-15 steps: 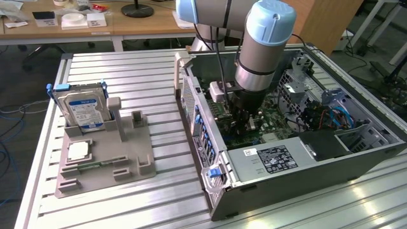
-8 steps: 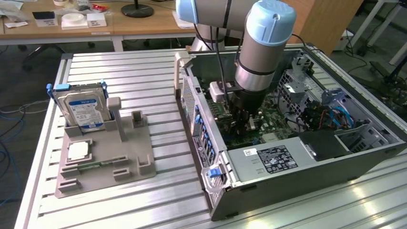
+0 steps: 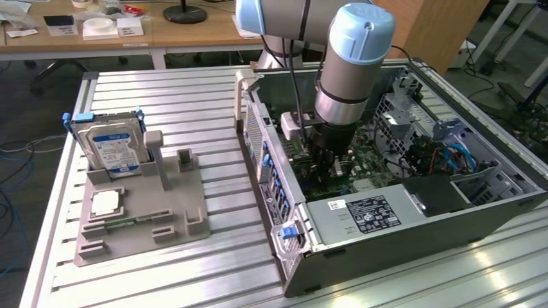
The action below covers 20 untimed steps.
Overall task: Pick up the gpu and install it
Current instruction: 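Insert the gpu into the slot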
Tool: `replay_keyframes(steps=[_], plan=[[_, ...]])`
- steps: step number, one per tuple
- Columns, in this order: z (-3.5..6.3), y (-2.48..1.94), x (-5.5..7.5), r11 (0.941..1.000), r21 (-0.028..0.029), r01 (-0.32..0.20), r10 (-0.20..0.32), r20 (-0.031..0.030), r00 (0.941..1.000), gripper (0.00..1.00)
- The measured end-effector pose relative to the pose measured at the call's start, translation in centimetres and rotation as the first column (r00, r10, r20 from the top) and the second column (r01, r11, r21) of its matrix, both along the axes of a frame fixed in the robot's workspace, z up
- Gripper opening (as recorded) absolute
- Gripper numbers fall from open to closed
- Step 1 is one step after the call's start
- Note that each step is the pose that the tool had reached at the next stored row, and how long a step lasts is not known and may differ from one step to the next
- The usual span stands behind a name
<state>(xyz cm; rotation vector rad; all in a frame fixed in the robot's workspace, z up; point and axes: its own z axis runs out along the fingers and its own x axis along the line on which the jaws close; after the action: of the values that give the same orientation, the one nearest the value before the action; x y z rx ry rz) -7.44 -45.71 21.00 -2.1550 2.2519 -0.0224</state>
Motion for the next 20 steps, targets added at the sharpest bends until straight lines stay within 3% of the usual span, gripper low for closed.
replay_keyframes(steps=[12, 13, 16, 20], plan=[[-0.12, 0.03, 0.0, 1.0000, 0.0029, 0.001, -0.001, 0.0016, 1.0000, 0.29], [0.05, 0.02, 0.0, 1.0000, 0.0019, 0.000, 0.000, 0.0018, 1.0000, 0.34], [0.81, 0.02, -0.1, 1.0000, 0.0017, 0.000, 0.000, 0.0045, 1.0000, 0.34], [2.56, 0.02, 0.0, 1.0000, 0.0017, 0.000, 0.000, 0.0070, 1.0000, 0.34]])
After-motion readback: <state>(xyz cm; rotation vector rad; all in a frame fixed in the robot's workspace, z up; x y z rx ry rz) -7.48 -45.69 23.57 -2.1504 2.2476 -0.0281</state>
